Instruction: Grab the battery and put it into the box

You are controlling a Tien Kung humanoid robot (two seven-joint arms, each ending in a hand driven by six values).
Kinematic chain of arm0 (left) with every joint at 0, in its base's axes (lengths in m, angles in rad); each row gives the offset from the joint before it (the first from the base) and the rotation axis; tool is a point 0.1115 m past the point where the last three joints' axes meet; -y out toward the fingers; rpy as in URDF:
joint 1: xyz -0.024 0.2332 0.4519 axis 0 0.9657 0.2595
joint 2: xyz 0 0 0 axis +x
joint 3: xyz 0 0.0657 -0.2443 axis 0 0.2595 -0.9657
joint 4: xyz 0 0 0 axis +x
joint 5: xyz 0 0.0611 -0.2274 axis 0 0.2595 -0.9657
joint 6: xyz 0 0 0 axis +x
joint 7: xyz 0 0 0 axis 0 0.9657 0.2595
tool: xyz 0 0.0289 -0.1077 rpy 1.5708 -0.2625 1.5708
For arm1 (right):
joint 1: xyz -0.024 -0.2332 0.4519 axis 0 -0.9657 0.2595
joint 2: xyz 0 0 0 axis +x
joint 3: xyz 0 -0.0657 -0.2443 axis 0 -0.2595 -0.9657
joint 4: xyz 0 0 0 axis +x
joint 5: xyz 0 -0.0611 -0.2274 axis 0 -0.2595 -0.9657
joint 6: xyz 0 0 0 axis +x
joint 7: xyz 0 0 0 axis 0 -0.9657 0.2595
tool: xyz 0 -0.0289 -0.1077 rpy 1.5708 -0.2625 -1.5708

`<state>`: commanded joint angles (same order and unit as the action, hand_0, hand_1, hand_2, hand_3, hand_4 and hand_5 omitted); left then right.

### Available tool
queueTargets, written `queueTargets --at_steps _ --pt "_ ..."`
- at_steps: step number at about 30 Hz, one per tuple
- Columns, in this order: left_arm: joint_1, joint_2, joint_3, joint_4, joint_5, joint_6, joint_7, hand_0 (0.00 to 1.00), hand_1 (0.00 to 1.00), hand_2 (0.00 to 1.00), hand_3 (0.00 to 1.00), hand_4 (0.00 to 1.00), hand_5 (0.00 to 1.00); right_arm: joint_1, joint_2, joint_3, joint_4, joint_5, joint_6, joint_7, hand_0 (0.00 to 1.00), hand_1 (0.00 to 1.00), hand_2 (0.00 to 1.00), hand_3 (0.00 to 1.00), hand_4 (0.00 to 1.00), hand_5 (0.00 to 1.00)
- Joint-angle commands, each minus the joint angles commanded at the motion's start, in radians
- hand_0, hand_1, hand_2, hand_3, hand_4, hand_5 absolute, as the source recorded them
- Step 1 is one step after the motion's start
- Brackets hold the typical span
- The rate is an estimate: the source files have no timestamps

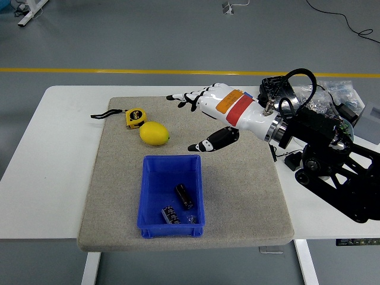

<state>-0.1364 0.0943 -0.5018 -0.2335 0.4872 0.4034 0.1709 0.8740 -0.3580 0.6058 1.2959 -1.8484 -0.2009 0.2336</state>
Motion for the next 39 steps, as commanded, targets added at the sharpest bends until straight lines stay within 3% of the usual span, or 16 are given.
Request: queueTargets --at_steps 2,3,8,9,10,14,15,17,21,22,26,29,32,39 --pt "-0.001 -0.001 -0.001 0.0 0.0 0.0 0.0 0.572 0.532 0.594 0.572 0.633 0.57 -0.029 -0.03 0.03 -0.01 0.081 -0.025 0.019 0.723 0.768 0.86 0.921 0.97 0.395" --pt "-0.001 -0.001 -0.001 0.0 0.001 0.0 0.0 0.573 0.537 0.596 0.572 0.633 0.569 -0.035 -0.036 0.036 -0.012 0.116 -0.029 0.023 0.836 0.859 0.903 0.926 0.983 0.412" --pt "-0.001 -0.004 -0.008 0.001 0.007 -0.001 0.002 0.573 0.537 0.596 0.572 0.633 0.569 -0.126 -0.117 0.133 0.015 0.325 -0.076 0.09 0.836 0.859 0.903 0.926 0.983 0.412" --pt "-0.001 -0.005 -0.009 0.001 0.008 -0.002 0.002 0.573 0.547 0.596 0.572 0.633 0.566 -0.144 -0.128 0.151 0.026 0.364 -0.08 0.103 0.907 0.894 0.925 0.971 0.998 0.632" --pt "-0.001 -0.005 -0.009 0.001 0.009 -0.002 0.002 0.573 0.547 0.596 0.572 0.633 0.566 -0.161 -0.138 0.17 0.04 0.403 -0.083 0.116 0.907 0.894 0.925 0.971 0.998 0.632" --pt "-0.006 -0.009 -0.008 0.001 0.012 -0.005 0.001 0.573 0.547 0.596 0.572 0.633 0.566 -0.233 -0.163 0.26 0.104 0.578 -0.066 0.159 0.907 0.894 0.925 0.971 0.998 0.632" --pt "-0.007 -0.011 -0.009 0.001 0.015 -0.005 0.001 0.574 0.552 0.596 0.572 0.631 0.566 -0.255 -0.165 0.285 0.122 0.617 -0.055 0.161 0.906 0.895 0.92 0.978 0.998 0.707" --pt "-0.009 -0.012 -0.008 0.001 0.014 -0.006 0.0 0.574 0.552 0.596 0.572 0.631 0.566 -0.292 -0.165 0.338 0.148 0.708 -0.031 0.159 0.906 0.895 0.92 0.978 0.998 0.707" --pt "-0.01 -0.013 -0.005 0.002 0.007 -0.008 -0.004 0.574 0.552 0.596 0.572 0.631 0.566 -0.373 -0.119 0.456 0.155 0.871 0.016 0.124 0.906 0.895 0.92 0.978 0.998 0.707" --pt "-0.01 -0.013 -0.004 0.002 0.003 -0.007 -0.006 0.575 0.548 0.595 0.572 0.631 0.566 -0.388 -0.105 0.482 0.151 0.91 0.022 0.12 0.94 0.904 0.913 0.952 0.998 0.781" --pt "-0.008 -0.016 0.0 0.002 -0.005 -0.008 -0.007 0.575 0.548 0.595 0.572 0.631 0.566 -0.487 0.001 0.612 0.108 1.085 0.082 0.083 0.94 0.904 0.913 0.952 0.998 0.781" --pt "-0.008 -0.016 -0.003 0.002 0.001 -0.01 -0.005 0.575 0.548 0.594 0.572 0.63 0.565 -0.536 0.053 0.66 0.089 1.187 0.101 0.076 0.961 0.909 0.911 0.957 0.998 0.82" --pt "-0.009 -0.016 -0.004 0.002 0.006 -0.012 -0.004 0.575 0.548 0.594 0.572 0.63 0.565 -0.564 0.08 0.689 0.065 1.15 0.095 0.071 0.961 0.909 0.911 0.957 0.998 0.82" --pt "-0.013 -0.015 -0.002 0.002 0.007 -0.013 -0.005 0.575 0.551 0.594 0.571 0.63 0.567 -0.583 0.088 0.718 0.051 1.107 0.098 0.047 0.966 0.91 0.913 0.96 0.998 0.832"
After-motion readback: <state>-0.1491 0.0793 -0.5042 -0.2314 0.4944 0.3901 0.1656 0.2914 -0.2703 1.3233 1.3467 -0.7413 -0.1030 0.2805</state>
